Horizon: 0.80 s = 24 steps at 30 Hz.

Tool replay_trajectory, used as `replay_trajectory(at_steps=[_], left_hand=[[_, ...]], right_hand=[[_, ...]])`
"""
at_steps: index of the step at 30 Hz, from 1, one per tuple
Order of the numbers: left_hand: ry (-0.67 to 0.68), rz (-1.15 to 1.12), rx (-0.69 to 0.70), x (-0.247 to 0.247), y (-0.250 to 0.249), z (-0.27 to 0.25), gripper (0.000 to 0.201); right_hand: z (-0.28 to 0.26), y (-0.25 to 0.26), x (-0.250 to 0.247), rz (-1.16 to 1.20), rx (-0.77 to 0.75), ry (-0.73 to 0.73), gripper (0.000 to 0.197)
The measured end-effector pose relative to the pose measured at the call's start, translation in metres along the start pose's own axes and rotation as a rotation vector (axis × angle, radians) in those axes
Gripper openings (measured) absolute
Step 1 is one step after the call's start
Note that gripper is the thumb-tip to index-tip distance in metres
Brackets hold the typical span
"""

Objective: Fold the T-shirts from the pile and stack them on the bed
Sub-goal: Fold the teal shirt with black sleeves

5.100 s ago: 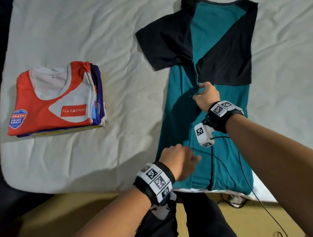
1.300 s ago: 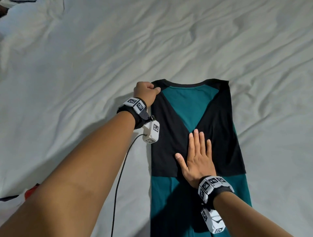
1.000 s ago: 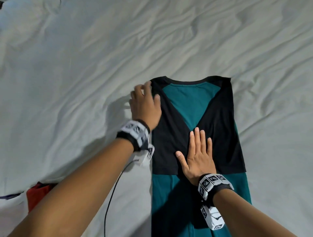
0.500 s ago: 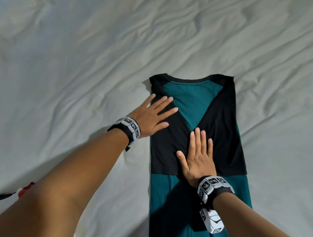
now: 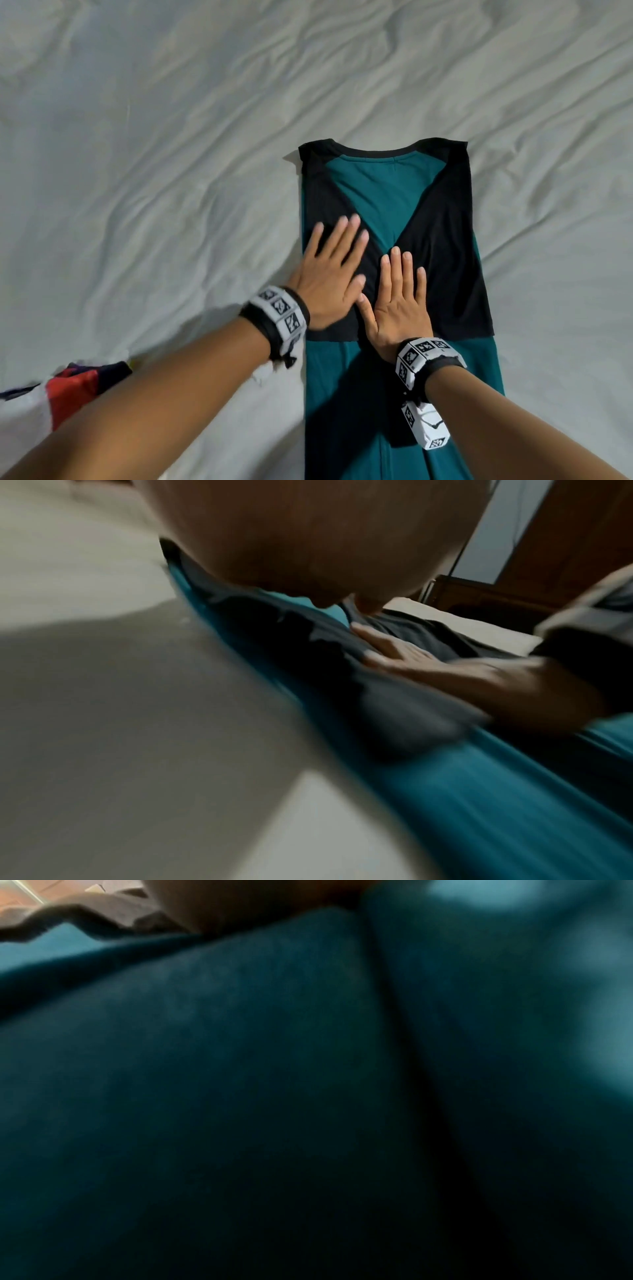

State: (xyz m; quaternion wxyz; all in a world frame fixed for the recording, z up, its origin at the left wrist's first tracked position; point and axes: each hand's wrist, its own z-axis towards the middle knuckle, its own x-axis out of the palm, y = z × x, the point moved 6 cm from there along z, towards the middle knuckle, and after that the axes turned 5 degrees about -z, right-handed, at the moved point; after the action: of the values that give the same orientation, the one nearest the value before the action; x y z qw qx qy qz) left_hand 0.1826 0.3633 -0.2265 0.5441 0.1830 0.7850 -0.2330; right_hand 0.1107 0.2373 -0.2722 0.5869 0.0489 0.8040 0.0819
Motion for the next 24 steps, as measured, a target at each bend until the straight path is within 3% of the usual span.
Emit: replay_trajectory(at_steps=[3,6,8,12,18,22,24], left_hand=[[0.006,0.014,-0.048,0.023,0.01,-0.025,0.07],[-0.054,-0.004,-0.295,0.021,0.033,-0.03,0.07],[-0.101,-0.059,-0.384,0.014,0.014,-0.03,0.072],[-0.088,-0.052,-0.202,0.03,-0.037,-0.05,0.069],[-0.062,-0.092,-0.471,0.045,-0.011,-0.091,0.069],[-0.088,-0.194,-0.413,0.032,-0.064,-0.144,0.068],[-0.076,-0.262,-0.357,0.031,-0.096,-0.183,0.057]], right_hand=[[0.0,0.002,-0.002,0.015,-0.001,0.021,0.078],[-0.001,0.003,-0.007,0.018,0.007,0.059,0.077],[-0.003,0.005,-0.016,0.021,0.011,0.096,0.077],[-0.02,-0.008,-0.038,0.067,0.059,0.117,0.076],[-0.085,-0.076,-0.019,-0.124,0.102,0.195,0.082],[-0.134,-0.065,-0.025,-0.057,0.082,0.215,0.076],[-0.168,-0.058,-0.026,-0.013,0.046,0.239,0.07]])
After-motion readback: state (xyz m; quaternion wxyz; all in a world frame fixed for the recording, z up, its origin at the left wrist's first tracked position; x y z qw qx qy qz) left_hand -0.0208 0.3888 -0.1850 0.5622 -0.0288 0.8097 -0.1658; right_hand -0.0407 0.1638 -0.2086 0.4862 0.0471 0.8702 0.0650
